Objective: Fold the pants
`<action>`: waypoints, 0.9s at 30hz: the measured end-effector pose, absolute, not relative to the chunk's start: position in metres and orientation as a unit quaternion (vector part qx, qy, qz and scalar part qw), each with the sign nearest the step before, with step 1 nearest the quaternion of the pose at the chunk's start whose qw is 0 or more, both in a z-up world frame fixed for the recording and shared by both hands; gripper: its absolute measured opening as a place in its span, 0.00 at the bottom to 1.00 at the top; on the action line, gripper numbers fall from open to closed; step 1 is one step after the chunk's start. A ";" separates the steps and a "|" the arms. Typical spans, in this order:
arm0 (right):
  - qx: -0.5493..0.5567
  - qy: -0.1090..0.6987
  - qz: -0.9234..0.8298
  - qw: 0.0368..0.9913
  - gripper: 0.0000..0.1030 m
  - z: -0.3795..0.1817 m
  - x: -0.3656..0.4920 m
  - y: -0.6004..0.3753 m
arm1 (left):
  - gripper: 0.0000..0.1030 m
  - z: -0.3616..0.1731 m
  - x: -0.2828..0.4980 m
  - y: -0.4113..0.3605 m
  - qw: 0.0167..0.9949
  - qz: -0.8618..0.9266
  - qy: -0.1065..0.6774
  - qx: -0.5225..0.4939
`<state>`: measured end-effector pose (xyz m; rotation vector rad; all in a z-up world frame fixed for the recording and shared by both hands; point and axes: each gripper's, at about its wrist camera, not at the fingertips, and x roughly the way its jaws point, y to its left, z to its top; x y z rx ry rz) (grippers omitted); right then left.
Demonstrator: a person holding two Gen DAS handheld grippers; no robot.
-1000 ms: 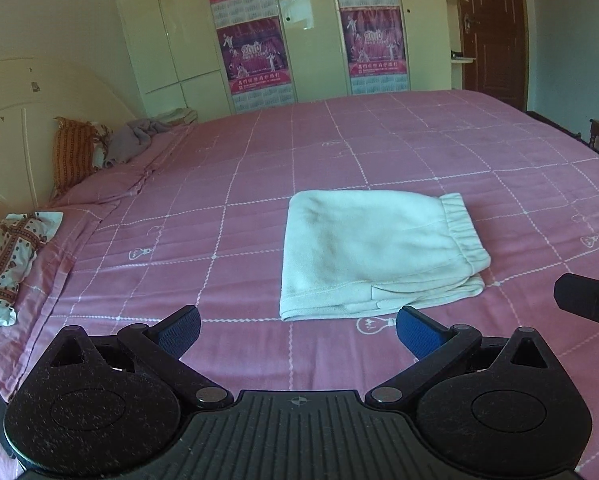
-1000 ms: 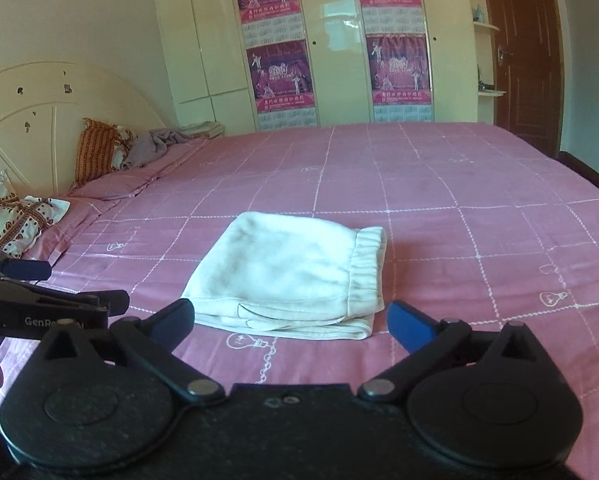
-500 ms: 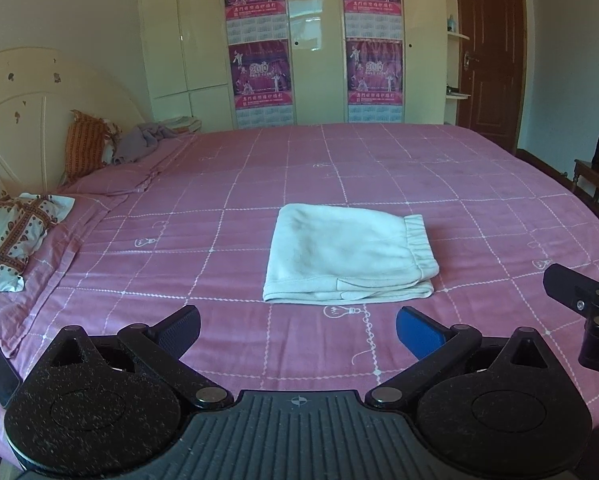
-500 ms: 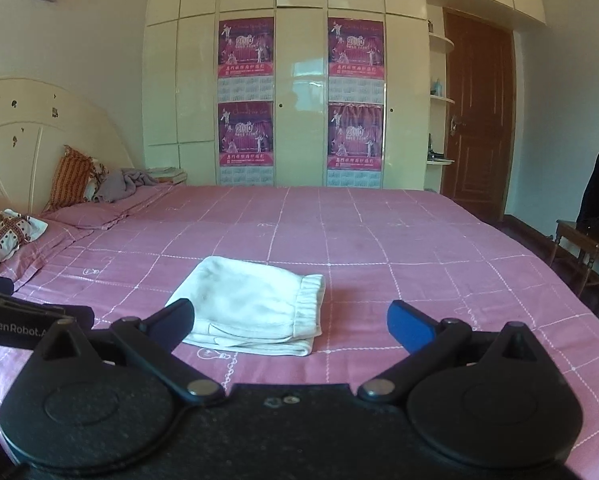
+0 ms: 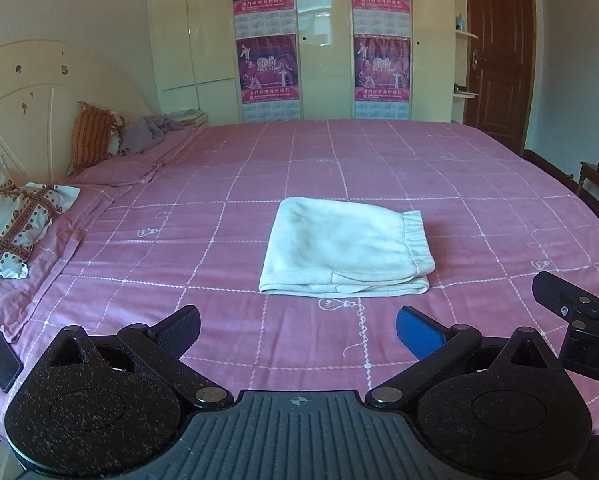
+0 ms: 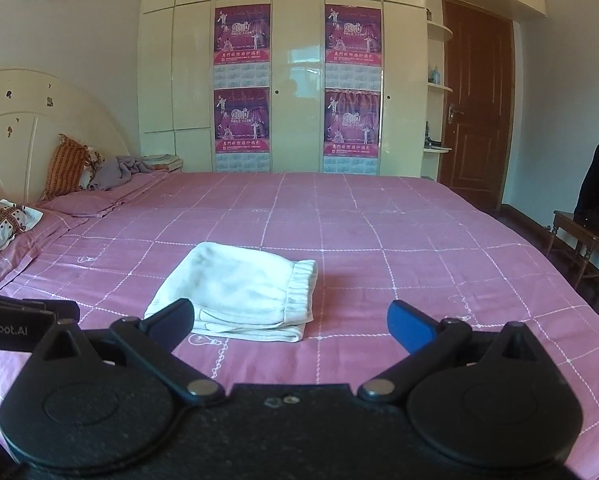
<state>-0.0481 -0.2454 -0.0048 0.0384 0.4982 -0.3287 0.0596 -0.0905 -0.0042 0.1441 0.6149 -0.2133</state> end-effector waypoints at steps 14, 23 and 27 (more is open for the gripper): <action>0.023 0.244 -0.176 0.953 1.00 -0.004 -0.049 -0.256 | 1.00 -0.006 0.062 -0.104 0.941 -0.120 0.308 0.077; 0.032 0.236 -0.184 0.954 1.00 -0.004 -0.051 -0.255 | 1.00 -0.006 0.064 -0.108 0.940 -0.122 0.310 0.077; 0.036 0.232 -0.186 0.954 1.00 -0.003 -0.053 -0.256 | 1.00 -0.008 0.066 -0.111 0.939 -0.125 0.311 0.078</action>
